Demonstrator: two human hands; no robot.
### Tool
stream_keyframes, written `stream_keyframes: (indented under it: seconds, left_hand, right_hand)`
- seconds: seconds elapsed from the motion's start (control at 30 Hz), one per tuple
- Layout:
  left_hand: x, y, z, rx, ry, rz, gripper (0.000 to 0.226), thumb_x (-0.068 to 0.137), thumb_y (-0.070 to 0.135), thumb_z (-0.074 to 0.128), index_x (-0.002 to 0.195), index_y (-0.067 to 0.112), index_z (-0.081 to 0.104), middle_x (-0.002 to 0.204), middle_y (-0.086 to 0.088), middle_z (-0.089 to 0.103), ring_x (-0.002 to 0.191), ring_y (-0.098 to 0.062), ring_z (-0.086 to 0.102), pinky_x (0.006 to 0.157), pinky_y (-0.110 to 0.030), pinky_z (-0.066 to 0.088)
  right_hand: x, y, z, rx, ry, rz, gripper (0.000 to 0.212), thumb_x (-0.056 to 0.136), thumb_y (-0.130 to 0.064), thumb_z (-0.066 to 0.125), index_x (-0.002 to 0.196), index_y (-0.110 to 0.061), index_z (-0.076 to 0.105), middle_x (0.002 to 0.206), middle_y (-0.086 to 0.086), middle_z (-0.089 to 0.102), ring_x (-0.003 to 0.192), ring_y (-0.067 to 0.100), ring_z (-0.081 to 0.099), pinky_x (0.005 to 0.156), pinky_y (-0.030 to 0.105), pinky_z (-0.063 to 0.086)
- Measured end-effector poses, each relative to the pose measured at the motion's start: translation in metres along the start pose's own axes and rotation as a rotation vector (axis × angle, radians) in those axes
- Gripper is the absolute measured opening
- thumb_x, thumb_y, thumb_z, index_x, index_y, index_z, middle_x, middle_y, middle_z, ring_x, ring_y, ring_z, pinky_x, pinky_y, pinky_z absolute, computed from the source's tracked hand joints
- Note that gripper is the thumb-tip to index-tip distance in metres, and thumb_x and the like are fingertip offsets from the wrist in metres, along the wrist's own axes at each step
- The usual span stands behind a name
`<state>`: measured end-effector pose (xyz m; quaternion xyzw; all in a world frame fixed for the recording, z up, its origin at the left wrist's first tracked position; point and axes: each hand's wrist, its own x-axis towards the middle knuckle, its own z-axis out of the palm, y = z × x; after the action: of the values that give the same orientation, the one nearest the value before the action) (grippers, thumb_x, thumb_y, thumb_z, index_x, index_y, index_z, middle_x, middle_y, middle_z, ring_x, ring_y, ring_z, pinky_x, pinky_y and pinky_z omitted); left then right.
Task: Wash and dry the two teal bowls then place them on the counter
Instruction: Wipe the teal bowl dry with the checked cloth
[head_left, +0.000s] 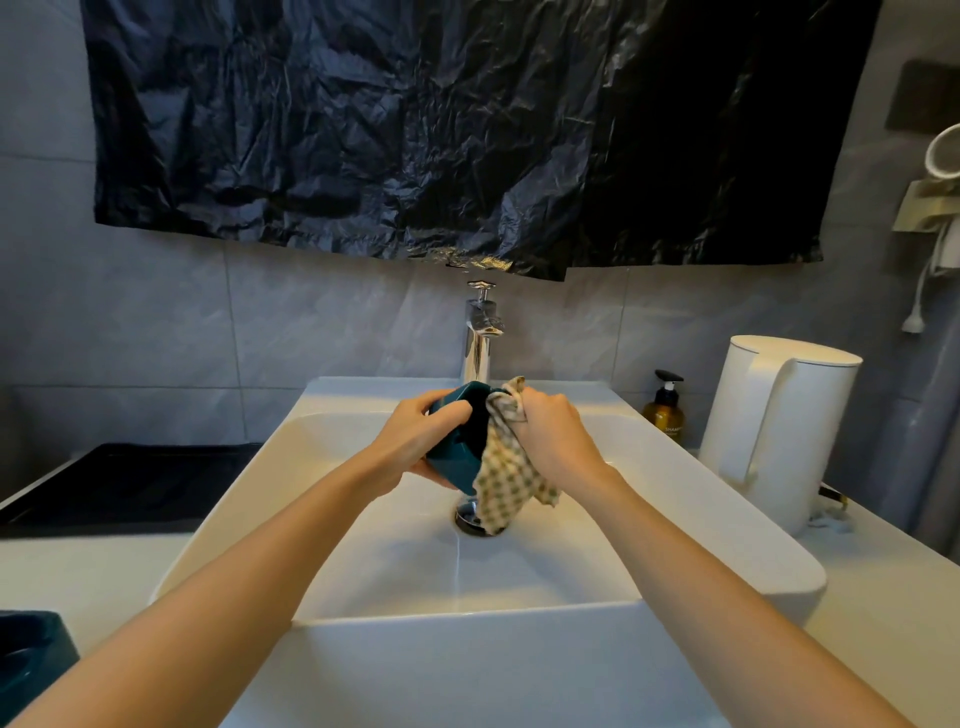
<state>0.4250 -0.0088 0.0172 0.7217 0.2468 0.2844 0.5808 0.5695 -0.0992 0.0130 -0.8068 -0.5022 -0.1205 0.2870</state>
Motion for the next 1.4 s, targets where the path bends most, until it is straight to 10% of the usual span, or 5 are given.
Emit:
stream_keyframes:
  seconds: [0.33,0.53,0.97,1.2,1.4]
  left_hand:
    - [0.004,0.015,-0.015,-0.466,0.112,-0.051,0.015,0.09,0.018,0.044,0.101,0.018,0.054,0.113,-0.012,0.059,0.105,-0.031,0.06,0.063,-0.046,0.06]
    - [0.001,0.02,-0.013,-0.479,0.001,0.017,0.021,0.093,0.019,0.037,0.108,0.021,0.053,0.116,-0.01,0.061,0.105,-0.029,0.06,0.063,-0.041,0.06]
    - [0.003,0.009,-0.01,-0.039,-0.065,0.135,0.033,0.093,0.021,0.047,0.121,0.038,0.051,0.124,-0.003,0.055,0.106,-0.022,0.058,0.072,-0.042,0.059]
    - [0.007,0.008,-0.006,0.11,0.026,0.213,0.087,0.07,0.054,0.074,0.138,0.055,0.02,0.145,0.003,0.032,0.132,-0.018,0.036,0.104,-0.04,0.039]
    - [-0.001,0.015,0.005,0.152,0.246,0.502,0.014,0.086,0.034,0.066,0.081,0.021,0.062,0.079,0.006,0.06,0.075,-0.008,0.052,0.064,-0.014,0.039]
  right_hand:
    - [0.007,-0.004,-0.022,0.807,0.202,0.385,0.028,0.097,-0.04,0.047,0.094,-0.016,0.063,0.095,0.004,0.063,0.095,0.023,0.06,0.079,0.035,0.047]
    - [-0.004,-0.013,-0.037,1.425,-0.41,0.372,0.035,0.097,-0.043,0.044,0.114,-0.019,0.063,0.106,0.002,0.066,0.093,0.016,0.061,0.082,0.029,0.047]
    - [-0.006,-0.021,-0.017,0.81,-0.166,0.329,0.024,0.084,-0.024,0.049,0.066,-0.021,0.034,0.064,-0.001,0.039,0.066,0.017,0.041,0.066,0.033,0.033]
    - [-0.004,-0.015,-0.014,0.382,0.25,0.222,0.016,0.091,-0.033,0.053,0.09,-0.018,0.052,0.091,0.002,0.057,0.087,0.025,0.054,0.075,0.034,0.041]
    - [-0.006,-0.007,-0.015,0.173,0.485,0.09,0.035,0.087,-0.034,0.061,0.11,-0.01,0.05,0.096,0.004,0.053,0.08,0.022,0.057,0.071,0.036,0.048]
